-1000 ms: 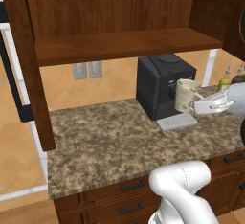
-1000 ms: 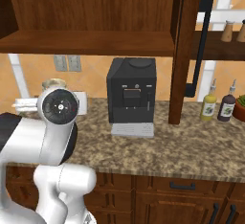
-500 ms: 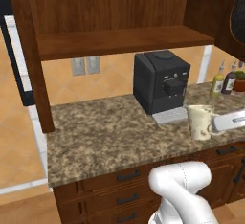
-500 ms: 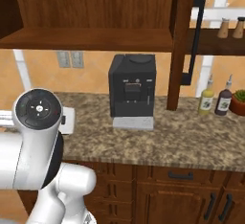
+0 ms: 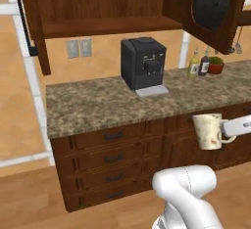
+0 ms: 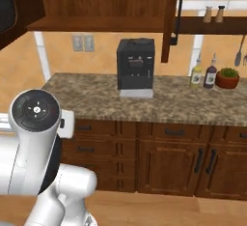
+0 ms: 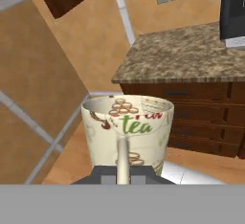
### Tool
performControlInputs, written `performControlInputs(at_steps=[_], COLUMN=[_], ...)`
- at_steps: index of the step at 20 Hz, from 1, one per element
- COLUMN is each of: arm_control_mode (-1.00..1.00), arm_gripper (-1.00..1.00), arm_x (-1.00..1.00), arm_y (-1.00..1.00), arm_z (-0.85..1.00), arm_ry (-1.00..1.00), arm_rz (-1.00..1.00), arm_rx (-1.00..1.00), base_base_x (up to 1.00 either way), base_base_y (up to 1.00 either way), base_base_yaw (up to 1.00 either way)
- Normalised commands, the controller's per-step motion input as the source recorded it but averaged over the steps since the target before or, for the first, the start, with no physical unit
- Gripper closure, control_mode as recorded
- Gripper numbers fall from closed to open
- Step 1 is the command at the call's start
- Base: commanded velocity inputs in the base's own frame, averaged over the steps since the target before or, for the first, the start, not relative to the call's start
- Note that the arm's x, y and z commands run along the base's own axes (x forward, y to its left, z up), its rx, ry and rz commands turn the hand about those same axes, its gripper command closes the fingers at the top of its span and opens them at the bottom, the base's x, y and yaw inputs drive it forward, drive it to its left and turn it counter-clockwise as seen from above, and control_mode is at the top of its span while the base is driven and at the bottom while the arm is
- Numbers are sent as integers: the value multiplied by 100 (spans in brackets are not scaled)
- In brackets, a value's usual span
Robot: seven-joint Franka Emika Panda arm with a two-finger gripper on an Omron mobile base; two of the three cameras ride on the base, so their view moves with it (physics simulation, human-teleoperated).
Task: Gather all objects into one cabinet and sort the glasses and bowls to opposite sides.
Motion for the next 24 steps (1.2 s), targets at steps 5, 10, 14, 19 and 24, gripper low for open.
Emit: performControlInputs(at_steps=[5,10,14,19,24], arm_control_mode=[100,100,100,100,100], arm_gripper=[100,100,100,100,100], arm_x=[0,0,0,0,0], arm_y=[0,0,0,0,0], arm_z=[0,0,0,0,0], arm_ry=[0,0,0,0,0], arm_rz=[0,0,0,0,0], arm_rx=[0,0,0,0,0], base_base_x=[-100,-61,-58,-6,0], base_base_y=[-28,-63,-50,-64,-63], base_base_yaw=[-17,-44,-56,-66,-71])
